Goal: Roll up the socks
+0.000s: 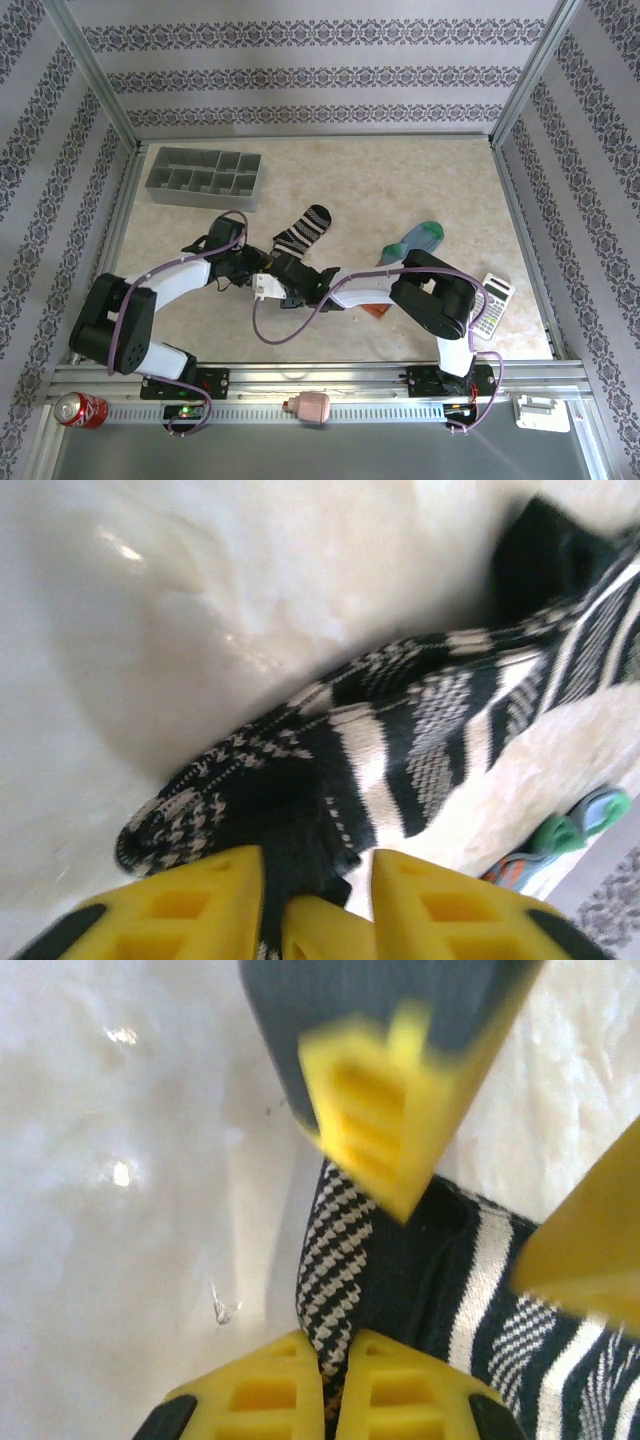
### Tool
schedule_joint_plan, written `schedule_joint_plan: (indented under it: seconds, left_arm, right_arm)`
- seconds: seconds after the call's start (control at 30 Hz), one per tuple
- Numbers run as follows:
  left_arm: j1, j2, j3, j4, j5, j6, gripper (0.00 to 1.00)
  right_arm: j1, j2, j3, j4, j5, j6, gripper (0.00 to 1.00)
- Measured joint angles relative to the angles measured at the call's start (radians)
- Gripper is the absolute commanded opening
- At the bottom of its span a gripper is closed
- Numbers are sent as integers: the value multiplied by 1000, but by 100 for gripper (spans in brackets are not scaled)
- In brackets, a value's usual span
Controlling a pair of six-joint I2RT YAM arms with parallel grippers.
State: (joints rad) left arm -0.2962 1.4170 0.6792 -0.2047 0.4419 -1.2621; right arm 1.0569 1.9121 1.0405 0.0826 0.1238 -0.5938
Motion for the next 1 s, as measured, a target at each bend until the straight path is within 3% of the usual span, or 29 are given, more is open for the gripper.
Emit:
schedule_joint_plan:
  seconds: [0.2, 0.33, 0.6, 1.0]
  left_arm:
    - [99, -146, 19, -133, -14, 14, 46]
    - [118, -187, -18, -151, -5, 9, 46]
    - [32, -169, -68, -87, 51, -80, 50]
    - [-69, -30, -84, 7, 31, -199, 48]
  right_arm:
    - [-71, -10, 9, -60, -156, 102, 0]
    - [-108, -10, 19, -83, -262, 167, 0]
    - [-192, 0, 32, -122, -519, 306, 0]
    - [-277, 66, 60, -120, -796, 466, 0]
